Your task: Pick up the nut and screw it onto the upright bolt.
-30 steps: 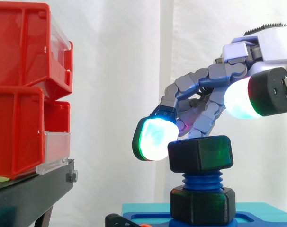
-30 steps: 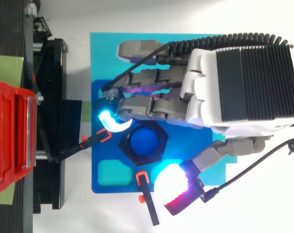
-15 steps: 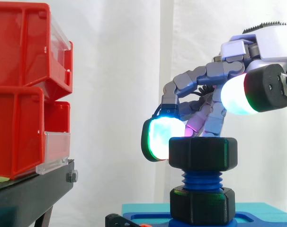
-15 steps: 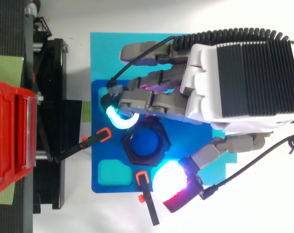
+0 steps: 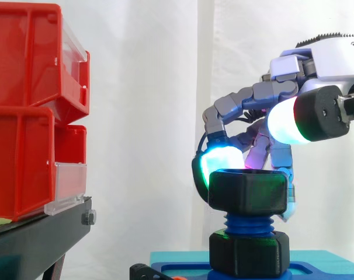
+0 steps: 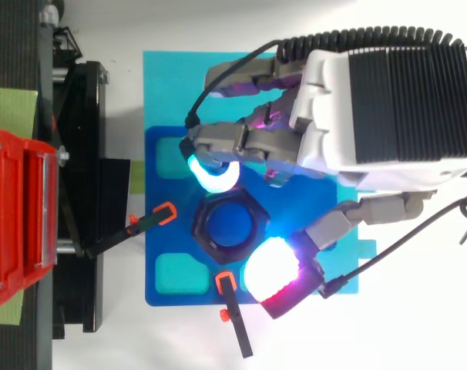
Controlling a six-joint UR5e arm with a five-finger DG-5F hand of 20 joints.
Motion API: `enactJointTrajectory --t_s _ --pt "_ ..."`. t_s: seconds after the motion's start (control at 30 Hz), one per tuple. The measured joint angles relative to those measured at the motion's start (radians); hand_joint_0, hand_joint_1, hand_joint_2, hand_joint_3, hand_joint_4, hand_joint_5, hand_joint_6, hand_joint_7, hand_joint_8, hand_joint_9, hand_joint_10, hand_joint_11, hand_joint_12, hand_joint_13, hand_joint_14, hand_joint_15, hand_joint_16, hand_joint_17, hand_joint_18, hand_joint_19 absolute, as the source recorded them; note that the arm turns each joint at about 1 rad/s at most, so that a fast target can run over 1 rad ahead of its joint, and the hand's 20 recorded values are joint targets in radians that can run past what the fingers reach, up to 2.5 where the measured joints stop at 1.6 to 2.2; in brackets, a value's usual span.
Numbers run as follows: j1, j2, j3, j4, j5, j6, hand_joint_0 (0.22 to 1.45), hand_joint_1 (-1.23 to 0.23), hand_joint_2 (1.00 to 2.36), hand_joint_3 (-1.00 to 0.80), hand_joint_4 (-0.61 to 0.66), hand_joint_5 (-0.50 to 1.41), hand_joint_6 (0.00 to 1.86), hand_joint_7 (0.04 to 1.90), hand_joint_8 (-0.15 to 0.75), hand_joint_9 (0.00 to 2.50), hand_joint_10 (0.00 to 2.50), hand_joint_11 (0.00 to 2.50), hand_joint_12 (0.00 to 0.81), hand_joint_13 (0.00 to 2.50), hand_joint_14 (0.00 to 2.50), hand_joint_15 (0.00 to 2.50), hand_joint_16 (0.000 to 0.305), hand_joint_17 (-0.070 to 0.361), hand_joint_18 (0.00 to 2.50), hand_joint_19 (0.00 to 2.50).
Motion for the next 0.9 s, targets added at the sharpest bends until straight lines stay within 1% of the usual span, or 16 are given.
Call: enactJointTrajectory --t_s 0.07,0.1,0.13,0.17,0.27,0.3,0.4,0.53,0.6,0.63,0.67,0.77,0.8,0.83,0.87,0.9 --pt "-0.004 0.0 0.0 0.001 -0.001 0.0 0.51 -0.39 1.0 -0.5 0.05 0.08 0.53 1.38 0.239 1.67 0.0 0.1 0.206 1.2 0.0 0.04 0.01 0.024 0.77 0.0" --pt "-0.005 0.0 0.0 0.001 -0.001 0.0 0.51 -0.39 1.0 -0.5 0.06 0.08 0.54 1.36 0.238 1.75 0.01 0.18 0.202 1.27 0.0 0.08 0.009 0.021 0.88 0.05" --pt "-0.008 0.0 0.0 0.001 -0.001 0.0 0.51 -0.4 1.0 -0.5 0.06 0.08 0.55 1.35 0.231 1.76 0.01 0.21 0.202 1.31 0.0 0.1 0.009 0.02 0.88 0.08" --pt "-0.009 0.0 0.0 0.001 -0.001 0.0 0.52 -0.4 1.0 -0.5 0.06 0.08 0.56 1.33 0.23 1.83 0.01 0.31 0.203 1.37 0.01 0.14 0.009 0.021 0.97 0.17" --pt "-0.018 0.0 0.0 -0.002 -0.002 0.001 0.52 -0.41 1.0 -0.5 0.06 0.08 0.58 1.31 0.236 1.86 0.01 0.32 0.209 1.41 0.01 0.15 0.01 0.022 1.0 0.18" --pt "-0.02 0.0 0.0 -0.003 -0.002 0.001 0.52 -0.41 1.0 -0.5 0.05 0.07 0.6 1.26 0.233 1.86 0.01 0.3 0.208 1.41 0.01 0.16 0.01 0.021 1.01 0.18" --pt "-0.03 0.001 0.0 -0.008 -0.004 0.002 0.52 -0.41 1.0 -0.5 0.04 0.07 0.62 1.21 0.235 1.88 0.01 0.31 0.201 1.45 0.01 0.18 0.01 0.022 1.03 0.19" --pt "-0.043 0.001 0.001 -0.011 -0.011 0.004 0.52 -0.41 1.0 -0.5 0.05 0.07 0.62 1.22 0.244 1.89 0.01 0.34 0.206 1.47 0.01 0.2 0.01 0.022 1.05 0.22" --pt "-0.049 0.002 0.004 -0.011 -0.017 0.004 0.52 -0.41 1.0 -0.5 0.08 0.07 0.54 1.37 0.263 1.85 0.01 0.36 0.221 1.45 0.01 0.2 0.01 0.023 1.02 0.2" --pt "-0.053 0.003 0.008 -0.013 -0.021 0.004 0.52 -0.41 1.0 -0.5 0.09 0.07 0.52 1.41 0.258 1.84 0.01 0.36 0.223 1.44 0.01 0.2 0.011 0.024 0.99 0.2" --pt "-0.055 0.003 0.013 -0.015 -0.024 0.004 0.51 -0.41 1.0 -0.5 0.12 0.07 0.5 1.44 0.268 1.77 0.01 0.35 0.225 1.4 0.01 0.19 0.012 0.027 0.96 0.18" --pt "-0.064 0.003 0.034 -0.033 -0.034 0.005 0.51 -0.41 1.0 -0.5 0.13 0.02 0.5 1.37 0.267 1.64 0.01 0.31 0.239 1.31 0.01 0.18 0.015 0.033 0.86 0.16" --pt "-0.066 0.003 0.041 -0.041 -0.037 0.005 0.51 -0.41 1.0 -0.5 0.12 0.0 0.5 1.31 0.259 1.56 0.01 0.29 0.251 1.17 0.01 0.14 0.019 0.044 0.78 0.16" --pt "-0.069 0.003 0.051 -0.054 -0.039 0.005 0.5 -0.41 1.0 -0.5 0.13 -0.01 0.5 1.3 0.256 1.55 0.01 0.29 0.254 1.13 0.0 0.13 0.02 0.045 0.78 0.16" --pt "-0.072 0.003 0.061 -0.068 -0.041 0.005 0.5 -0.41 1.0 -0.5 0.13 -0.03 0.5 1.23 0.237 1.48 0.01 0.28 0.274 1.0 0.0 0.1 0.025 0.056 0.68 0.15" --pt "-0.073 0.003 0.067 -0.076 -0.042 0.005 0.49 -0.41 1.0 -0.5 0.16 -0.06 0.5 1.13 0.247 1.43 0.01 0.29 0.287 0.92 0.0 0.08 0.027 0.061 0.62 0.12"
